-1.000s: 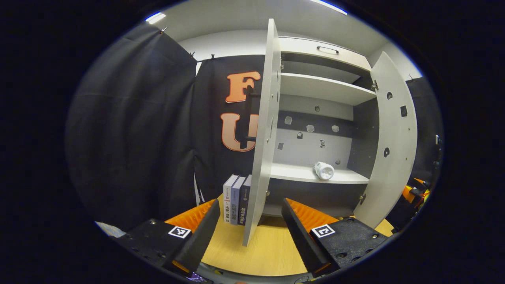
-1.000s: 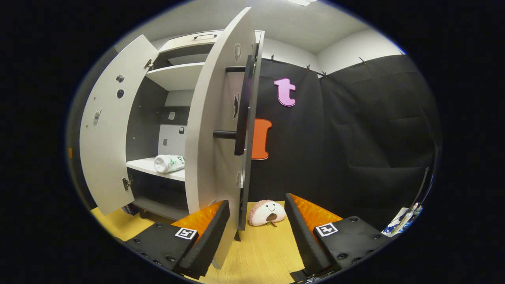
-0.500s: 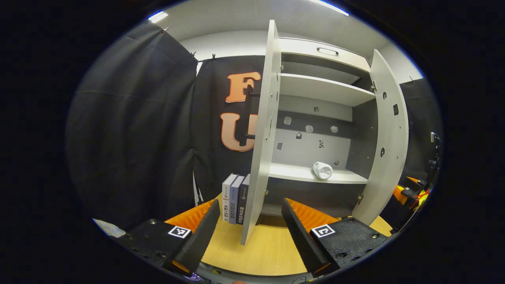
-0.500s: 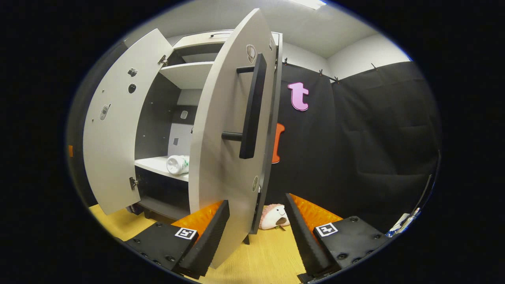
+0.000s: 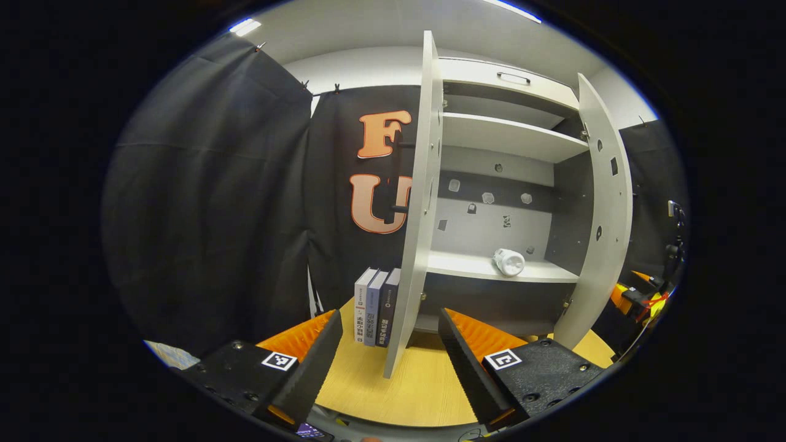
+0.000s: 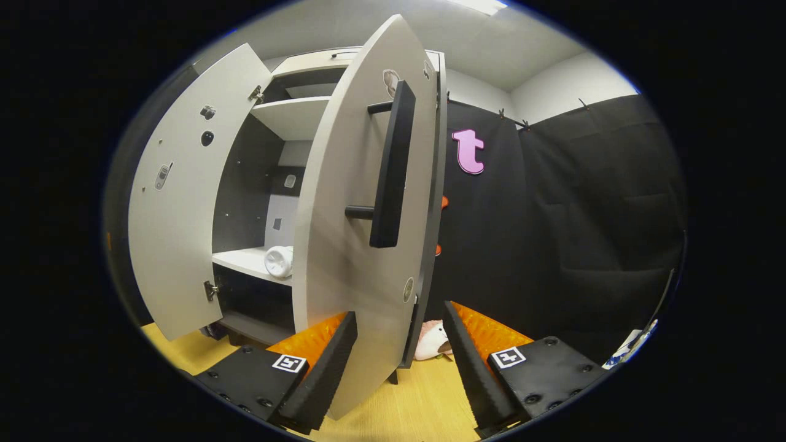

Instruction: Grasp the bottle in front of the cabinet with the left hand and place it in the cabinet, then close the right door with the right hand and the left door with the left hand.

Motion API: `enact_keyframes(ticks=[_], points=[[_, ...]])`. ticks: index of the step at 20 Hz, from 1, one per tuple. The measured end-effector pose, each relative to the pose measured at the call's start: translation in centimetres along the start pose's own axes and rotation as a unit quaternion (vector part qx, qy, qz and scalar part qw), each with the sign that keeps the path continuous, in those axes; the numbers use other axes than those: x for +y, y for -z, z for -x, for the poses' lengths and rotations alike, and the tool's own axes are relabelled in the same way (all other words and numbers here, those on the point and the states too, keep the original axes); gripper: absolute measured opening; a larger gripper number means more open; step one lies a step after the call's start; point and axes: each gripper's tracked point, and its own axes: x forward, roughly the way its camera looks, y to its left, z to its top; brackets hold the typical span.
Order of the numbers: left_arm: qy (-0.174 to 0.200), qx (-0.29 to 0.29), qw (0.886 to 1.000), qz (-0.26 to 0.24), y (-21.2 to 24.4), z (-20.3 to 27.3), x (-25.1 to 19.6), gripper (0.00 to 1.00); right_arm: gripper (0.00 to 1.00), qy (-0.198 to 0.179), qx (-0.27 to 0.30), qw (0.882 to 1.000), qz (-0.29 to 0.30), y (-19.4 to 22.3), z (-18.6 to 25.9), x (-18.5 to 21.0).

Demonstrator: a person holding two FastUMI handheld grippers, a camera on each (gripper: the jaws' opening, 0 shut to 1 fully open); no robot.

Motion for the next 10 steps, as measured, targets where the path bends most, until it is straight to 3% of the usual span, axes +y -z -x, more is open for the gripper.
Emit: enact_keyframes(ticks=[5,6,10], points=[[-0.011,0.001,1.0,0.001,0.3,-0.1,1.0,0.96,0.94,-0.061,0.001,0.998,0.013,-0.1,-0.6,3.5],[-0.014,0.001,1.0,0.001,0.4,-0.2,1.3,0.96,0.89,-0.066,0.002,0.998,0.009,-0.1,-0.5,3.7],[-0.043,-0.001,0.999,-0.005,0.5,-1.3,3.8,0.96,0.89,-0.07,0.001,0.997,0.013,0.2,0.0,4.1]])
